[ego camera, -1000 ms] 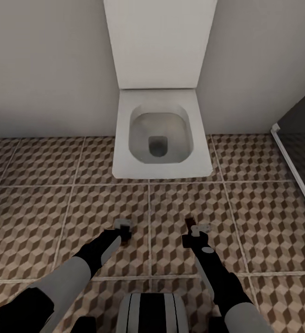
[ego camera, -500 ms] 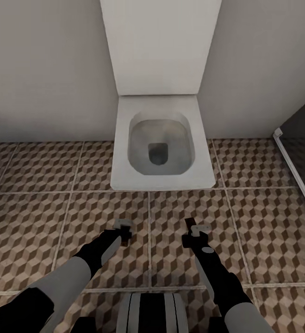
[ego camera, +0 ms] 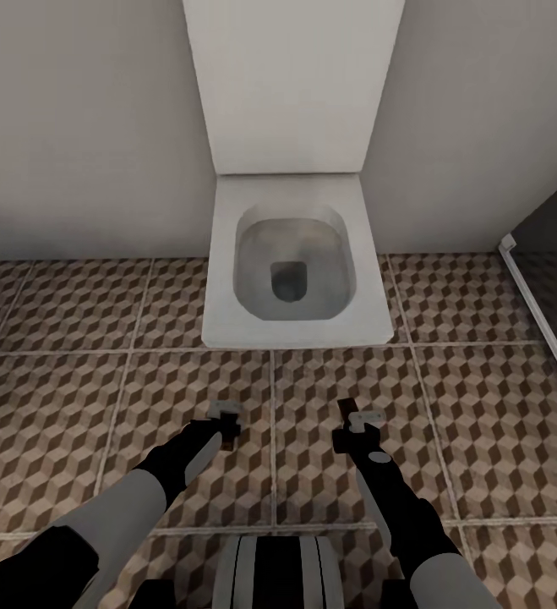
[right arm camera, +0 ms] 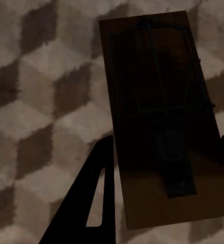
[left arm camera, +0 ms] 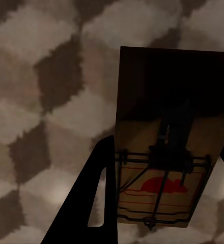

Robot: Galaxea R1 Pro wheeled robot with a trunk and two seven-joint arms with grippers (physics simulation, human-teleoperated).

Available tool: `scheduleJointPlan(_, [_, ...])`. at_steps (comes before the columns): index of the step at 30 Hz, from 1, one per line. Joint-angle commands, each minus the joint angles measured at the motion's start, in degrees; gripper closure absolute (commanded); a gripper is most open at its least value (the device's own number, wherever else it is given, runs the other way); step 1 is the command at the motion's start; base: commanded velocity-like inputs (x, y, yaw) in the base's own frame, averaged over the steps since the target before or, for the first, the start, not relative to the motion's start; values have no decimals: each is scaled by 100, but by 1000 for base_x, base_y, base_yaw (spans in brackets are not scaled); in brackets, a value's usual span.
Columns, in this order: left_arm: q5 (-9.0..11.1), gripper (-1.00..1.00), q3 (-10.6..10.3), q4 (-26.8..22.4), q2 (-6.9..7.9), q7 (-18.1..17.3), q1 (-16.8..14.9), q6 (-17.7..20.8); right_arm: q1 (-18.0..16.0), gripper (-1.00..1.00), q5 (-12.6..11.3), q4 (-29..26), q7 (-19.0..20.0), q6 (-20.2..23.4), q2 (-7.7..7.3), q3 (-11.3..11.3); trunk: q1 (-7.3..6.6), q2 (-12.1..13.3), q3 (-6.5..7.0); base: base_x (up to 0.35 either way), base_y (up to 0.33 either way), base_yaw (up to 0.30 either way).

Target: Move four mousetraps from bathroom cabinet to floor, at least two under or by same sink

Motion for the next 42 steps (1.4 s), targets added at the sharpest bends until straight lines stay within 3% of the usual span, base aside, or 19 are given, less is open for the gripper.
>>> scheduleJointPlan(1, [51,100,-47,-10,6,63,-4,19,-1,100,8,-7,-27,38,-2,14,-1,-1,-3,0,0,0])
scheduleJointPlan(10, [52,100,-47,-10,6,63,-4,19,-1,100,8,-6,-27,38,-2,14,22,-13,-203,0,0,0])
scheduleJointPlan(18, [51,100,-47,-10,6,63,-4,19,-1,100,8,21,-27,23,1,14,22,-13,-203,0,0,0])
scheduleJointPlan(25, [53,100,-47,-10,6,63,-4,19,-1,100,21,385,-34,-438,8,21,22,-13,-203,0,0,0])
scheduleJointPlan(42, [53,100,-47,-10,6,63,-4,19,-1,100,43,800,-36,-719,-3,22,22,-13,-203,0,0,0])
